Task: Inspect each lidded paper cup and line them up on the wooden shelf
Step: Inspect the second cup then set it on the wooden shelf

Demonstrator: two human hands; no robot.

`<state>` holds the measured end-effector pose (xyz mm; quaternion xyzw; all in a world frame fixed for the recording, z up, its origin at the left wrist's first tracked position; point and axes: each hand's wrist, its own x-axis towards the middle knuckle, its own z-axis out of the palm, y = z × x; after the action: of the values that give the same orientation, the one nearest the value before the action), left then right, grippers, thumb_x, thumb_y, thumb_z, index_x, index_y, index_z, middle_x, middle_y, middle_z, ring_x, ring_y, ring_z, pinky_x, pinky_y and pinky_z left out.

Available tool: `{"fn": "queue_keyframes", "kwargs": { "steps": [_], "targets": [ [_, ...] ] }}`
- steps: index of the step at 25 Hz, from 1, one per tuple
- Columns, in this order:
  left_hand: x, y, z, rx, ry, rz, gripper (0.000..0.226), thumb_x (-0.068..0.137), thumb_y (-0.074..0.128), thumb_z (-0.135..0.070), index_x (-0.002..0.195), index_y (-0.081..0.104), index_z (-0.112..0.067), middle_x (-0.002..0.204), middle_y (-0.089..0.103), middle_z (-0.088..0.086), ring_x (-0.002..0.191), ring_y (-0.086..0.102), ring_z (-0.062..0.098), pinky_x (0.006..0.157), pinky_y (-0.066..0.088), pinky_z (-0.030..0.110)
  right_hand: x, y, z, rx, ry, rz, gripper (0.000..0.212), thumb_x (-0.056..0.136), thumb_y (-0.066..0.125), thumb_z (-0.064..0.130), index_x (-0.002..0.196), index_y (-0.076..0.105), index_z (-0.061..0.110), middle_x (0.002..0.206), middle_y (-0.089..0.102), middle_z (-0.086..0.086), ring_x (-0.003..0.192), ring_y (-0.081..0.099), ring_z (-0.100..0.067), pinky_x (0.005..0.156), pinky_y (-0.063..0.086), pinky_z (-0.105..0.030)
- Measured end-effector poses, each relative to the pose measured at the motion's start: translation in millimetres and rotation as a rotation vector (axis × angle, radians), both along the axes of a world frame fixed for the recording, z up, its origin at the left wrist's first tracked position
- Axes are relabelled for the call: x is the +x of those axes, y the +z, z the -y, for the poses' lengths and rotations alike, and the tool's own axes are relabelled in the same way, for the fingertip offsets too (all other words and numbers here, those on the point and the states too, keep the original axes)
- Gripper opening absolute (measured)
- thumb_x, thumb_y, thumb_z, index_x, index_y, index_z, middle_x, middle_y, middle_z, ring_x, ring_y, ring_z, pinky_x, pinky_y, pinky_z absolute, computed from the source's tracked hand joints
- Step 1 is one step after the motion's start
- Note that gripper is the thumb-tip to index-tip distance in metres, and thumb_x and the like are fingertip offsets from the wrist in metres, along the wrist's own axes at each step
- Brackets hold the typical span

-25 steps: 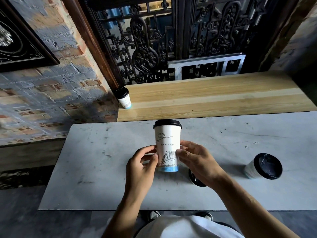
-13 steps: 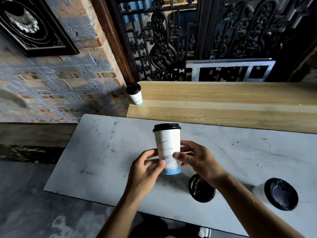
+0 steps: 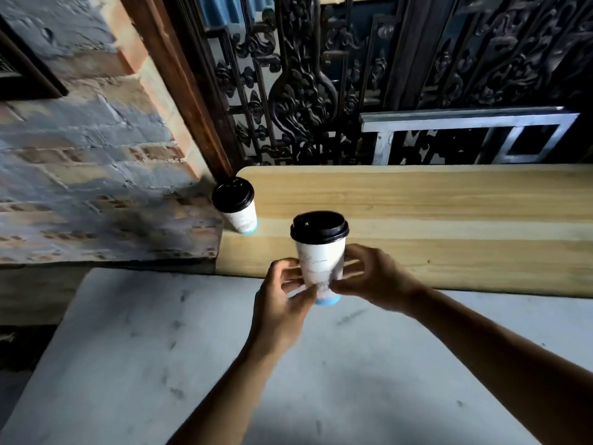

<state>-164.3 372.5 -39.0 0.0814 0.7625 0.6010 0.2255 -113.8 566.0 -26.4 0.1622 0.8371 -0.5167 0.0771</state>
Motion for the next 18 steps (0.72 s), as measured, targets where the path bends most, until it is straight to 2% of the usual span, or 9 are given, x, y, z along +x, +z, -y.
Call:
{"fn": "queue_keyframes", "kwargs": {
  "steps": [4, 7, 9, 11, 13, 15, 17, 18],
  "targets": [
    [-81.1, -47.6, -39.9, 0.054, -0.039, -0.069, 0.05, 0.082, 0.076, 0.008, 0.124, 0.058, -0.013, 0.123, 0.068, 0.007, 0.102, 0.069, 0.0, 0.082, 0.057, 0.016, -71.4, -42.0, -25.4, 0.048, -0.067, -0.132, 0.053, 0.078, 0.081, 0.008, 0.127, 0.061, 0.012, 0.12, 0.073, -0.001, 0.106, 0.073, -0.017, 0.086, 0.062, -0.031],
    [-129.2, -84.9, -70.0, 0.073, -0.087, -0.183, 0.048, 0.082, 0.074, 0.013, 0.125, 0.058, -0.003, 0.128, 0.059, 0.012, 0.101, 0.066, -0.005, 0.084, 0.055, 0.012, -111.0, -74.5, -45.6, 0.13, -0.104, -0.243, 0.053, 0.074, 0.08, 0.011, 0.12, 0.057, 0.022, 0.116, 0.072, 0.002, 0.101, 0.074, -0.015, 0.091, 0.062, -0.04],
    [-144.2, -104.7, -83.7, 0.071, -0.108, -0.226, 0.05, 0.081, 0.075, 0.013, 0.127, 0.057, 0.004, 0.129, 0.056, 0.015, 0.096, 0.066, -0.011, 0.086, 0.055, 0.012, -122.2, -91.0, -55.3, 0.163, -0.119, -0.275, 0.057, 0.072, 0.079, 0.015, 0.121, 0.054, 0.027, 0.116, 0.071, 0.006, 0.103, 0.074, -0.013, 0.094, 0.061, -0.041],
    [-151.8, -122.0, -92.1, 0.065, -0.118, -0.216, 0.057, 0.079, 0.077, 0.005, 0.132, 0.055, 0.002, 0.134, 0.055, 0.02, 0.102, 0.067, -0.005, 0.095, 0.058, 0.026, -124.8, -104.0, -60.7, 0.174, -0.136, -0.264, 0.061, 0.073, 0.081, 0.013, 0.127, 0.053, 0.023, 0.115, 0.07, 0.007, 0.105, 0.073, -0.013, 0.096, 0.061, -0.038],
    [-150.6, -130.3, -95.5, 0.024, -0.129, -0.217, 0.064, 0.079, 0.075, -0.011, 0.138, 0.051, -0.002, 0.137, 0.055, 0.021, 0.119, 0.066, 0.013, 0.103, 0.056, 0.041, -125.2, -114.8, -62.9, 0.184, -0.139, -0.229, 0.065, 0.075, 0.083, 0.009, 0.132, 0.052, 0.017, 0.116, 0.07, 0.007, 0.107, 0.072, -0.012, 0.096, 0.06, -0.034],
    [-149.6, -138.4, -97.1, 0.003, -0.158, -0.209, 0.062, 0.083, 0.074, 0.0, 0.14, 0.049, -0.001, 0.137, 0.055, 0.023, 0.124, 0.064, 0.025, 0.106, 0.055, 0.039, -123.6, -122.8, -62.6, 0.17, -0.148, -0.19, 0.067, 0.076, 0.085, 0.012, 0.134, 0.051, 0.014, 0.119, 0.069, 0.004, 0.11, 0.071, -0.012, 0.094, 0.06, -0.029],
    [-148.1, -140.4, -98.2, -0.033, -0.186, -0.205, 0.057, 0.087, 0.069, 0.011, 0.139, 0.048, 0.002, 0.135, 0.056, 0.024, 0.122, 0.065, 0.023, 0.107, 0.054, 0.034, -121.5, -129.1, -62.0, 0.181, -0.164, -0.16, 0.063, 0.077, 0.085, 0.012, 0.131, 0.053, 0.012, 0.119, 0.07, 0.002, 0.111, 0.07, -0.013, 0.092, 0.059, -0.023],
    [-147.5, -139.3, -97.7, -0.051, -0.194, -0.22, 0.057, 0.087, 0.069, 0.01, 0.14, 0.048, 0.002, 0.135, 0.057, 0.022, 0.121, 0.066, 0.021, 0.107, 0.053, 0.035, -120.9, -130.2, -60.5, 0.208, -0.173, -0.144, 0.062, 0.077, 0.085, 0.013, 0.13, 0.053, 0.012, 0.119, 0.07, 0.001, 0.111, 0.07, -0.014, 0.093, 0.06, -0.027]
  ]
}}
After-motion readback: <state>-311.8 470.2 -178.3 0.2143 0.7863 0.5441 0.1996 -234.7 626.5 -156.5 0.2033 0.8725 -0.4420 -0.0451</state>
